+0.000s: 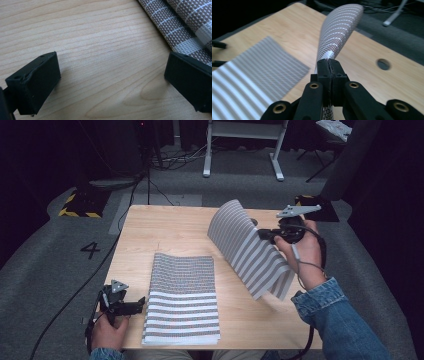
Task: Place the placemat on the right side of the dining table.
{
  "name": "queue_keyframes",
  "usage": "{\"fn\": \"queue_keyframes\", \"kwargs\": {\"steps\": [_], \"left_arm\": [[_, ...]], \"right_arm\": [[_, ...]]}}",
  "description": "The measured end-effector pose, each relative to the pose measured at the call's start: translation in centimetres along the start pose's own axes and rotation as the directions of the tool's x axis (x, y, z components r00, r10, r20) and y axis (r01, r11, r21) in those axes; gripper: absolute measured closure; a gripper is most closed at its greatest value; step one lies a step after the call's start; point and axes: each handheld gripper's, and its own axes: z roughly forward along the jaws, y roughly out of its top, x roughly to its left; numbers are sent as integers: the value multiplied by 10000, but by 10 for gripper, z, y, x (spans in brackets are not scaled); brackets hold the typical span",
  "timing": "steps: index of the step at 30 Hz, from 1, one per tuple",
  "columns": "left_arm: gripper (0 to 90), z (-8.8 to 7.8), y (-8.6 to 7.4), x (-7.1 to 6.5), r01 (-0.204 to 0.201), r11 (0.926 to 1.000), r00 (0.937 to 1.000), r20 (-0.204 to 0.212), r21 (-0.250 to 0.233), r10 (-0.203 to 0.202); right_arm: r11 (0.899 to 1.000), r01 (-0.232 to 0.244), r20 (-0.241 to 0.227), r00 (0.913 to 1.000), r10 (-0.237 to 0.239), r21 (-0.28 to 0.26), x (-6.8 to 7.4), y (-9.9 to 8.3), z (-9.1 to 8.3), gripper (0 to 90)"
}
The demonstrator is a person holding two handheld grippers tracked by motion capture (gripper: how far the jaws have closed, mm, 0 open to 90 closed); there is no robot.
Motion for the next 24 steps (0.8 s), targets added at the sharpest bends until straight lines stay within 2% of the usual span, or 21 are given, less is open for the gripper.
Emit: {"fn": "queue_keyframes", "kwargs": {"steps": [2, 3, 4, 5, 6, 7, 8, 9, 10, 11, 12, 13, 14, 15, 18, 21, 22, 23, 24], "left_arm": [[4, 0, 0, 0, -9, 10000, 10000, -17, -12, 9], [4, 0, 0, 0, -11, 10000, 10000, -11, 0, 11], [4, 0, 0, 0, -9, 10000, 10000, -16, -6, 9], [4, 0, 0, 0, -10, 10000, 10000, 20, 21, 10], [4, 0, 0, 0, -13, 10000, 10000, -30, -7, 13], [4, 0, 0, 0, -5, 10000, 10000, -3, -18, 5], [4, 0, 0, 0, -5, 10000, 10000, -3, -18, 5], [4, 0, 0, 0, -8, 10000, 10000, -13, -2, 8], [4, 0, 0, 0, -1, 10000, 10000, 5, 8, 1], [4, 0, 0, 0, -1, 10000, 10000, 5, 8, 1], [4, 0, 0, 0, -8, 10000, 10000, -22, -20, 8], [4, 0, 0, 0, 4, 10000, 10000, 15, -9, -4], [4, 0, 0, 0, 4, 10000, 10000, 15, -9, -4], [4, 0, 0, 0, 3, 10000, 10000, 18, -6, -3], [4, 0, 0, 0, 1, 10000, 10000, 14, -8, -1], [4, 0, 0, 0, -7, 10000, 10000, -7, -13, 7], [4, 0, 0, 0, -7, 10000, 10000, -7, -13, 7], [4, 0, 0, 0, 0, 10000, 10000, 22, 14, 0], [4, 0, 0, 0, 0, 10000, 10000, 22, 14, 0]], "right_arm": [[10000, -17, 432, 9991, 16, 19, -13, -2, -6, 890], [10000, -17, 432, 9991, 16, 19, -13, -2, -6, 890], [10000, -39, 854, 9963, 39, 7, -24, -4, -12, 890], [10000, 9, 1036, 9946, -12, 31, -29, -6, -14, 890], [10000, 9, 1036, 9946, -12, 31, -29, -6, -14, 890], [10000, 20, 1454, 9894, -31, 82, -38, -8, -19, 890], [10000, 47, 1649, 9863, -59, 82, -42, -9, -20, 890], [10000, 47, 1649, 9863, -59, 82, -42, -9, -20, 890], [9999, 64, 2029, 9792, -80, 87, -50, -10, -24, 891], [9999, 64, 2029, 9792, -80, 87, -50, -10, -24, 891], [9999, 115, 2241, 9745, -134, 98, -54, -11, -25, 891], [9998, 181, 2568, 9663, -178, 12, -61, -13, -29, 891], [9998, 181, 2568, 9663, -178, 12, -61, -13, -29, 891], [9995, 313, 2971, 9544, -281, -61, -68, -15, -32, 891], [9984, 559, 3422, 9382, -511, -44, -74, -19, -33, 892], [9966, 781, 3711, 9250, -819, 254, -75, -24, -28, 892], [9966, 781, 3711, 9250, -819, 254, -75, -24, -28, 892], [9946, 877, 3849, 9173, -1022, 550, -74, -31, -22, 891], [9946, 877, 3849, 9173, -1022, 550, -74, -31, -22, 891]]}}
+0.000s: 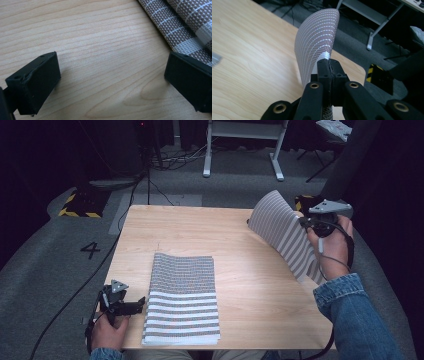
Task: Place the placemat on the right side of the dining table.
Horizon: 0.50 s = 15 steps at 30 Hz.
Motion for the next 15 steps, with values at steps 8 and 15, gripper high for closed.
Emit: {"fn": "queue_keyframes", "kwargs": {"steps": [8, 15], "left_arm": [[4, 0, 0, 0, -5, 10000, 10000, 5, 11, 5], [4, 0, 0, 0, -8, 10000, 10000, -8, 2, 8]], "right_arm": [[9995, -282, -1213, 9922, 295, 126, 22, -13, 10, 887], [9979, -511, -2342, 9704, 588, 386, 44, -28, 19, 869]]}}
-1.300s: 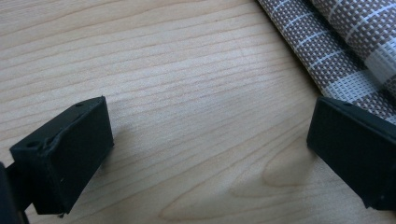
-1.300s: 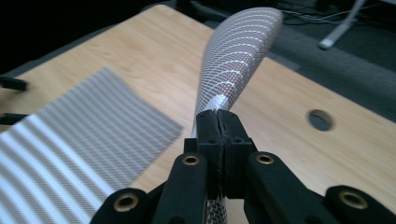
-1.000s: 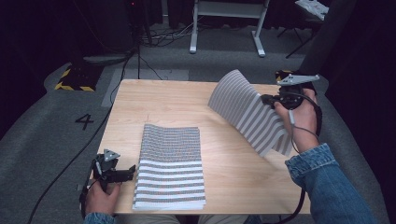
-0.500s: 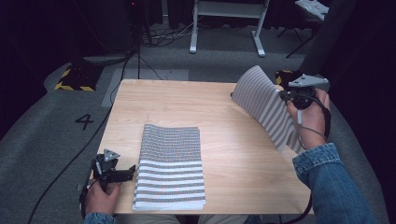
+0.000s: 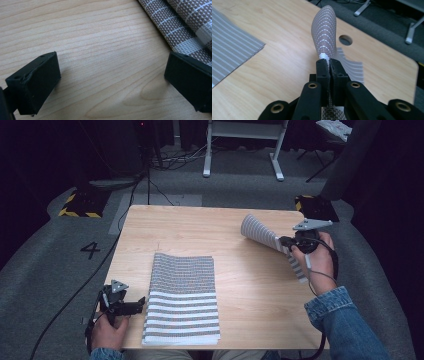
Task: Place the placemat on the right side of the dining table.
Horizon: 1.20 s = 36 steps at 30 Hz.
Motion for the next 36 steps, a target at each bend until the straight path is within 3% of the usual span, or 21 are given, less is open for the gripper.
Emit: {"fn": "queue_keyframes", "kwargs": {"steps": [3, 10, 19, 21, 27, 30, 36], "left_arm": [[4, 0, 0, 0, -2, 10000, 10000, -30, -8, 2], [4, 0, 0, 0, -2, 10000, 10000, -5, 0, 2], [4, 0, 0, 0, 1, 10000, 10000, 11, 9, -1], [4, 0, 0, 0, -7, 10000, 10000, -27, -2, 7], [5, 0, 0, 0, -2, 10000, 10000, -40, -16, 2], [5, 0, 0, 0, -8, 10000, 10000, -11, 1, 8], [4, 0, 0, 0, 5, 10000, 10000, -43, -8, -5]], "right_arm": [[9997, -187, -397, 9990, 194, 169, 5, -9, 7, 862], [9966, -72, -1062, 9942, 160, 822, 19, -28, 26, 842], [9877, -29, -1470, 9888, 262, 1565, 26, -52, 47, 795], [9816, 5, -1699, 9849, 326, 1909, 27, -61, 55, 675], [9903, -715, -1810, 9791, 925, 1193, 28, -63, 50, 500], [9913, -1065, -1533, 9812, 1173, 769, 21, -63, 40, 459], [9801, -1977, -742, 9773, 1986, 199, 0, -73, 17, 399]]}}
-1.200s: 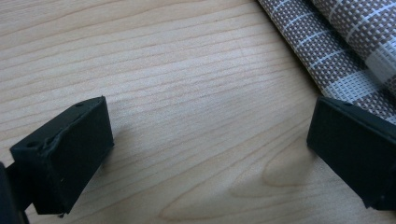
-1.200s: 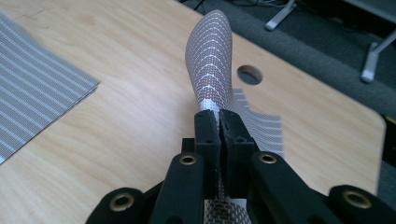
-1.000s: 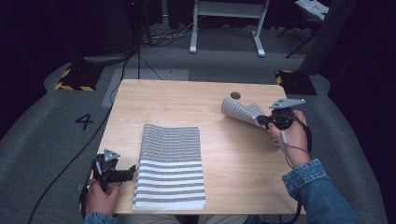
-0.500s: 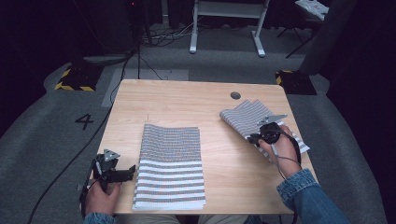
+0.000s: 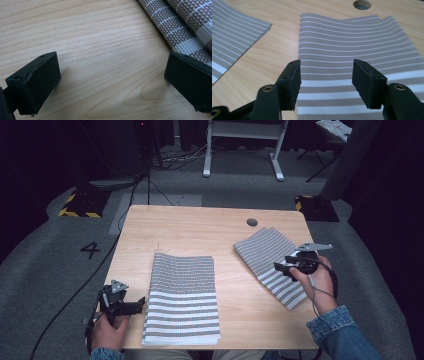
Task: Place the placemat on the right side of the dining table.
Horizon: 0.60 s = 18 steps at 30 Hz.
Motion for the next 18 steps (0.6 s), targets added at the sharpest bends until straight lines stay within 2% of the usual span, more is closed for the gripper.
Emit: {"fn": "queue_keyframes", "kwargs": {"steps": [2, 3, 4, 5, 6, 7, 11, 16, 18], "left_arm": [[4, 0, 0, 0, 5, 10000, 10000, -5, 4, -5], [5, 0, 0, 0, 8, 10000, 10000, -17, -2, -8], [5, 0, 0, 0, 8, 10000, 10000, -17, -2, -8], [5, 0, 0, 0, 11, 10000, 10000, -10, 3, -11], [5, 0, 0, 0, 14, 10000, 10000, -23, -15, -14], [5, 0, 0, 0, -4, 10000, 10000, -23, -4, 4], [5, 0, 0, 0, 1, 10000, 10000, -25, -3, -1], [4, 0, 0, 0, 14, 10000, 10000, -25, 1, -14], [5, 0, 0, 0, 18, 10000, 10000, -25, -3, -18]], "right_arm": [[9999, -104, 118, 9999, 105, -69, -5, -3, -4, 393], [9990, -409, 367, 9985, 415, -162, -15, -9, -11, 379], [9990, -409, 367, 9985, 415, -162, -15, -9, -11, 379], [9976, -658, 733, 9950, 673, -223, -26, -17, -17, 369], [9976, -658, 733, 9950, 673, -223, -26, -17, -17, 369], [9963, -830, 1196, 9892, 848, -202, -38, -25, -21, 356], [9897, -1428, 1955, 9705, 1411, -53, -61, -44, -23, 346], [9774, -2105, 2569, 9459, 1983, 205, -84, -68, -19, 330], [9734, -2267, 2652, 9410, 2101, 333, -89, -77, -16, 328]]}}
